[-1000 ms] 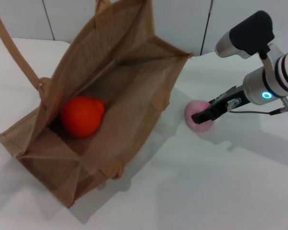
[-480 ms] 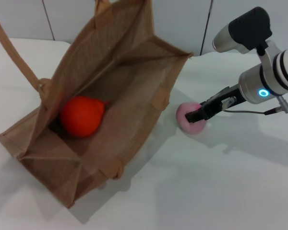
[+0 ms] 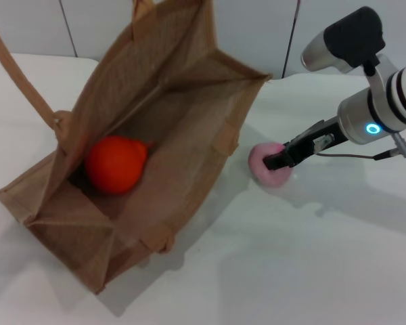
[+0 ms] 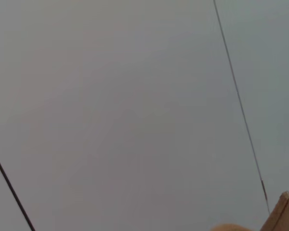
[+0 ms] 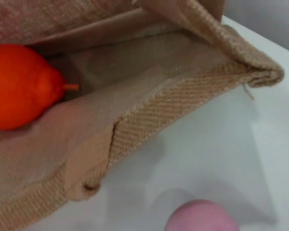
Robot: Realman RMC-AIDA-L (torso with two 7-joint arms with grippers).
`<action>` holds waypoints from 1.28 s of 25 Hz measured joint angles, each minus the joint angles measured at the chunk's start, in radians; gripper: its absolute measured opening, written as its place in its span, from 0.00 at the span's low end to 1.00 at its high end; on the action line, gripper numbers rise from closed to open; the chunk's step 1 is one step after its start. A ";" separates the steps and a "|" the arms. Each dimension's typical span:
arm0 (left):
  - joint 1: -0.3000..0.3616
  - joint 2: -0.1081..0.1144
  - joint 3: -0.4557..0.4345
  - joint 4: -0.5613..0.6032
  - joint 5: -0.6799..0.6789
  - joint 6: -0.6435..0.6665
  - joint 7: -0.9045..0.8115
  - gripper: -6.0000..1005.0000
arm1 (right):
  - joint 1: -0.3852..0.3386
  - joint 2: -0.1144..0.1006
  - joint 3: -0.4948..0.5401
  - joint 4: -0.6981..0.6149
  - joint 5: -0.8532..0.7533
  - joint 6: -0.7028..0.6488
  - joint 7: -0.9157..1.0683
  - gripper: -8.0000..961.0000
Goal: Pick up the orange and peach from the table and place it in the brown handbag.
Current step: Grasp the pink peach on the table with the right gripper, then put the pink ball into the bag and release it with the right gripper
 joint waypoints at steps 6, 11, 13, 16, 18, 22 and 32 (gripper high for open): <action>0.006 0.000 -0.009 0.000 0.008 0.000 0.005 0.09 | -0.028 -0.013 0.004 -0.102 -0.023 0.044 0.043 0.46; 0.006 0.000 -0.009 -0.007 0.030 0.005 0.006 0.09 | -0.121 -0.040 0.036 -0.371 -0.087 0.135 0.144 0.44; 0.006 0.000 -0.007 -0.007 0.036 0.006 0.007 0.09 | -0.165 -0.035 0.080 -0.516 -0.111 0.196 0.166 0.43; 0.006 0.000 -0.002 -0.008 0.038 0.009 0.007 0.09 | -0.216 -0.010 0.124 -0.720 -0.141 0.281 0.196 0.42; 0.005 0.000 -0.003 -0.008 0.039 0.010 0.008 0.09 | -0.244 0.002 0.114 -0.862 -0.162 0.328 0.235 0.42; -0.002 -0.001 -0.001 -0.020 0.040 0.012 0.009 0.09 | -0.286 0.006 -0.009 -1.040 -0.163 0.353 0.330 0.42; -0.053 -0.003 0.030 -0.037 -0.012 0.016 -0.001 0.09 | -0.211 0.006 -0.238 -0.908 -0.066 0.215 0.373 0.41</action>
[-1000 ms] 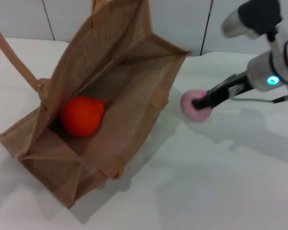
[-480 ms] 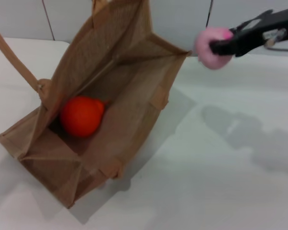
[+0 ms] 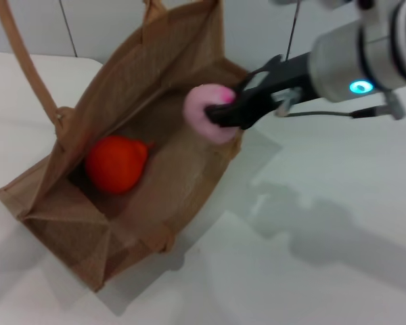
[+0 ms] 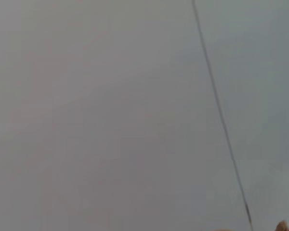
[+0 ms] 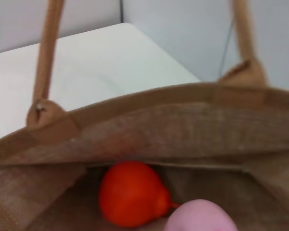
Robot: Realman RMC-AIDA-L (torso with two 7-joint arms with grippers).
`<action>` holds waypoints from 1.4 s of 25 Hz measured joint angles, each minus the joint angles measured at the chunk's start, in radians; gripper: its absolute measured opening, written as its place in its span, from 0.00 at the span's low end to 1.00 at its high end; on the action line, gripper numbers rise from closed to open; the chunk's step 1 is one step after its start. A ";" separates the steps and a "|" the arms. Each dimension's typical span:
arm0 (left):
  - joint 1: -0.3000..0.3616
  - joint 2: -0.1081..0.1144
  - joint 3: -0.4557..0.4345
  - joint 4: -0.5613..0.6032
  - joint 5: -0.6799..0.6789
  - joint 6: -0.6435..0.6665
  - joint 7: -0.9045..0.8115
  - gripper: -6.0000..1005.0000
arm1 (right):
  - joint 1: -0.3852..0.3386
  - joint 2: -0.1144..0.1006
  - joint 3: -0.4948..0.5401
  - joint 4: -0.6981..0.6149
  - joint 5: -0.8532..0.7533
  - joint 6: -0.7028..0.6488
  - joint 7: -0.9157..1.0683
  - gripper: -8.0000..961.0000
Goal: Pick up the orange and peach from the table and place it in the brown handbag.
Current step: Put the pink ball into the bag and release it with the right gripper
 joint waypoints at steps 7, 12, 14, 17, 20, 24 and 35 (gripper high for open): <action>-0.016 -0.001 0.049 0.000 -0.071 0.008 -0.005 0.09 | 0.020 0.000 -0.028 0.058 0.005 -0.066 -0.002 0.41; -0.017 -0.001 0.052 0.005 -0.103 0.009 -0.015 0.09 | 0.026 0.000 -0.030 0.108 0.005 -0.112 -0.014 0.41; -0.018 -0.002 0.062 0.008 -0.104 0.007 -0.018 0.09 | 0.033 0.000 -0.032 0.128 0.005 -0.122 -0.015 0.41; -0.015 -0.002 0.083 0.012 -0.124 0.005 -0.023 0.09 | 0.044 0.000 -0.033 0.161 0.005 -0.133 -0.017 0.41; -0.007 -0.002 0.088 0.026 -0.151 0.001 -0.027 0.09 | 0.049 0.000 -0.030 0.182 0.006 -0.136 -0.025 0.41; 0.002 -0.002 0.088 0.054 -0.170 -0.002 -0.036 0.09 | 0.053 0.000 -0.027 0.201 0.054 -0.140 -0.071 0.41; 0.018 -0.001 0.102 0.060 -0.177 -0.003 -0.042 0.09 | 0.070 -0.002 -0.009 0.292 0.320 -0.179 -0.320 0.41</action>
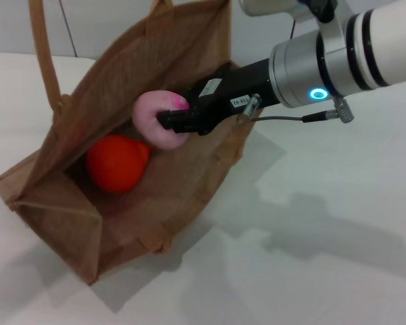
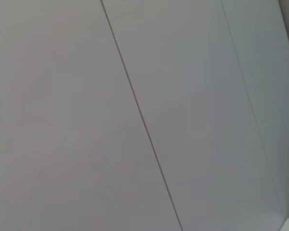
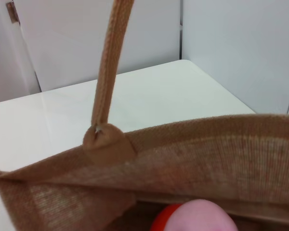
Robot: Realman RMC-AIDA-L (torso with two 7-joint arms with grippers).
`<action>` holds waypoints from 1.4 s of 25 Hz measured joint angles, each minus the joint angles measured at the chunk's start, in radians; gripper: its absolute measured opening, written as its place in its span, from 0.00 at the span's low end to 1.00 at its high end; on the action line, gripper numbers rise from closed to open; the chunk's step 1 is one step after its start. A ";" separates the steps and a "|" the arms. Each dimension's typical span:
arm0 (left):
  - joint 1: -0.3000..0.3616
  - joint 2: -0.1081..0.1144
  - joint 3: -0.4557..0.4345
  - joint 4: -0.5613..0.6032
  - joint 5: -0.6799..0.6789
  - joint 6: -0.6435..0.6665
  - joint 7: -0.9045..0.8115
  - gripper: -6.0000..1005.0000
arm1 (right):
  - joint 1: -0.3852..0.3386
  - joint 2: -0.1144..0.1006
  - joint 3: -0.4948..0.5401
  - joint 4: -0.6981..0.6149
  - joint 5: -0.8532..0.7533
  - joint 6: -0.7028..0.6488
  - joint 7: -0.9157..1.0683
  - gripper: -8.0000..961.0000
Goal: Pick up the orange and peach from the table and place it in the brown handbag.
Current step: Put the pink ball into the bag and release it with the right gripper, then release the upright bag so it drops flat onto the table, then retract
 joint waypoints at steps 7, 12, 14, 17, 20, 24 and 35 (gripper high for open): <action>0.002 0.000 0.034 -0.002 0.005 0.000 -0.001 0.09 | 0.005 0.000 0.003 0.050 0.002 -0.097 -0.019 0.41; 0.005 -0.001 0.047 0.001 0.005 0.000 -0.001 0.10 | 0.005 -0.001 0.003 0.061 -0.004 -0.134 -0.024 0.61; 0.007 -0.001 0.049 0.004 0.003 0.000 -0.001 0.10 | 0.008 -0.002 0.003 0.073 -0.007 -0.139 -0.024 0.65; 0.018 0.000 0.049 0.005 0.006 0.001 -0.002 0.10 | 0.016 -0.003 0.003 0.089 -0.011 -0.136 -0.024 0.71; 0.029 0.001 0.044 0.005 0.012 0.006 -0.001 0.11 | 0.017 -0.003 0.005 0.090 -0.011 -0.119 -0.021 0.72; 0.045 0.002 0.030 -0.002 0.037 0.018 0.000 0.11 | 0.002 -0.005 0.034 0.068 -0.021 -0.068 -0.021 0.73; 0.061 0.002 -0.048 -0.081 -0.013 0.030 0.028 0.13 | -0.209 -0.003 0.292 -0.235 -0.218 0.143 0.053 0.72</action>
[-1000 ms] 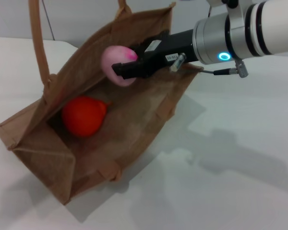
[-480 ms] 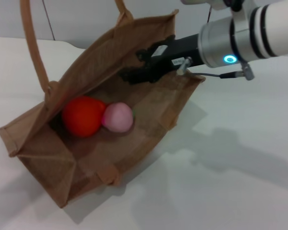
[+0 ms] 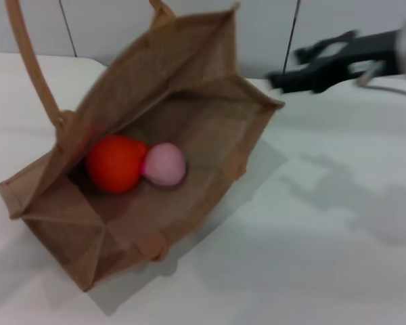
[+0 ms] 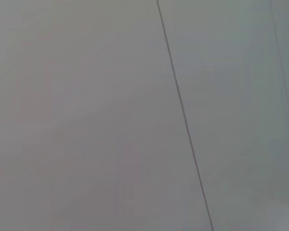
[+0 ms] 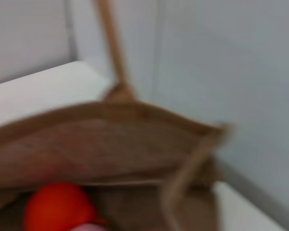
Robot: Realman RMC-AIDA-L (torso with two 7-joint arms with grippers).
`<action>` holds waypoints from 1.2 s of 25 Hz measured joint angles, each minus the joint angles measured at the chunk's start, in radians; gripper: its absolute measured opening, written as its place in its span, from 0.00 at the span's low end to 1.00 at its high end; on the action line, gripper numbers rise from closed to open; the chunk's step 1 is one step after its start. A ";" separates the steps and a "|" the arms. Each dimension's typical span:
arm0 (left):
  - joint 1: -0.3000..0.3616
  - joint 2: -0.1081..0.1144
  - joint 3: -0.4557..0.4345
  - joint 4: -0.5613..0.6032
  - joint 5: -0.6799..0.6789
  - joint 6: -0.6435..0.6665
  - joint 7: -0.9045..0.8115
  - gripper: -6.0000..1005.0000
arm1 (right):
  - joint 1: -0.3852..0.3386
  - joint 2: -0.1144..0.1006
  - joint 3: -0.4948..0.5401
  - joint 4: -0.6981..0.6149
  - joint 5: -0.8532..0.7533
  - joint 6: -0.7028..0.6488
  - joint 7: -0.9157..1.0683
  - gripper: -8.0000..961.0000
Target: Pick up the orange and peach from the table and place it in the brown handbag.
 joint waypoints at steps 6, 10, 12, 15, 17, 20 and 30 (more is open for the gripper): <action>0.014 0.003 -0.023 -0.100 -0.157 -0.013 0.040 0.15 | -0.037 0.000 0.118 -0.013 -0.055 0.001 0.024 0.72; 0.018 0.001 -0.034 -0.143 -0.190 -0.016 0.062 0.24 | -0.036 0.000 0.119 0.015 -0.057 -0.019 0.011 0.72; 0.027 -0.003 -0.043 -0.195 -0.191 0.005 0.100 0.28 | -0.032 0.002 0.108 0.049 -0.068 -0.060 -0.004 0.72; 0.031 -0.004 -0.048 -0.235 -0.194 0.018 0.127 0.39 | -0.037 0.005 0.078 0.093 -0.091 -0.139 -0.016 0.72; 0.042 -0.005 -0.079 -0.457 -0.236 0.063 0.303 0.50 | -0.066 0.005 0.033 0.101 -0.107 -0.228 -0.021 0.72; 0.048 -0.009 -0.081 -0.573 -0.256 0.097 0.437 0.65 | -0.126 0.006 -0.056 0.090 -0.111 -0.406 -0.031 0.71; 0.003 -0.014 -0.060 -1.014 -0.331 0.270 0.876 0.87 | -0.273 0.006 -0.476 0.319 -0.141 -1.451 -0.047 0.71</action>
